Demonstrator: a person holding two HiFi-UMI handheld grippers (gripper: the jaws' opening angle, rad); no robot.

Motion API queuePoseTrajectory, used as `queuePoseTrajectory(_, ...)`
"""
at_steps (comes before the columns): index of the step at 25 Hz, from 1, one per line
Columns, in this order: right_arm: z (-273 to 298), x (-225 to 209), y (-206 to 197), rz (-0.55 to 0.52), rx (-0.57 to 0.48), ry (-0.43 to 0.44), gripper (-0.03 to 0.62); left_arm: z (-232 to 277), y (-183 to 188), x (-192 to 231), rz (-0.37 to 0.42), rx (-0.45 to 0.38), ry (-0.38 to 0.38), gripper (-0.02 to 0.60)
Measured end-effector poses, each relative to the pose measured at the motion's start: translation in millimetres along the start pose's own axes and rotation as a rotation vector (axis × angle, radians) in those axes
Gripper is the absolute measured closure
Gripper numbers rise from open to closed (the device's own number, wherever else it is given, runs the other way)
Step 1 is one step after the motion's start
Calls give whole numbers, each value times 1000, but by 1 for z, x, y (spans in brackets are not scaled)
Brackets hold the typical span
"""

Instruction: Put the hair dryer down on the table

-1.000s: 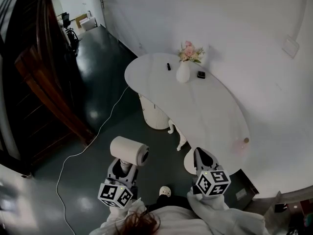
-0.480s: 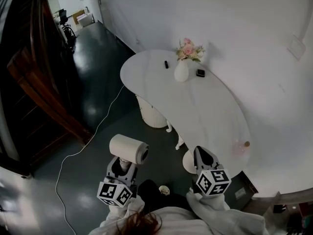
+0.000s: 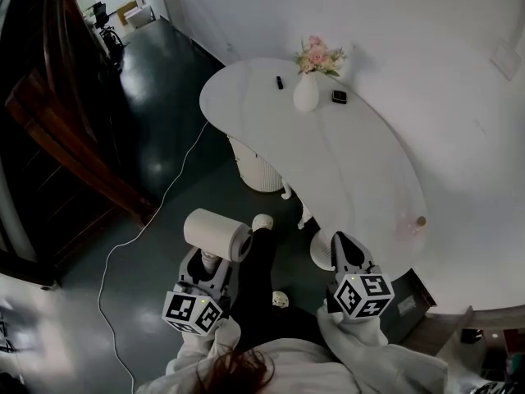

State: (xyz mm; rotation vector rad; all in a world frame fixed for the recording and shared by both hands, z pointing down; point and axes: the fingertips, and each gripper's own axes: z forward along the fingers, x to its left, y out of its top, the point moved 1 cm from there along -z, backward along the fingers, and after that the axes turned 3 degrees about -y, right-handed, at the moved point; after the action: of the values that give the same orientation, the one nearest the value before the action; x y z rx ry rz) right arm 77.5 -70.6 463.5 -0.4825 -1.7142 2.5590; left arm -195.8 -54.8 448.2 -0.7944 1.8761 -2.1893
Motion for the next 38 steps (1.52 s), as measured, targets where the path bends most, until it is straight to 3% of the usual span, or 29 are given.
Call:
queuePoseTrajectory(7, 18, -7, 16, -3, -29, -19, 545, 28, 10, 4, 5, -16, -36, 347)
queuePoseTrajectory(15, 69, -20, 38, 9, -40, -64, 545, 94, 17, 26, 13, 10, -121, 347)
queuePoseTrajectory(27, 159, -42, 89, 44, -43, -197, 545, 227, 45, 82, -18, 62, -259, 347)
queuePoseTrajectory(38, 203, -73, 128, 91, -58, -363, 545, 338, 59, 98, -28, 150, -437, 347)
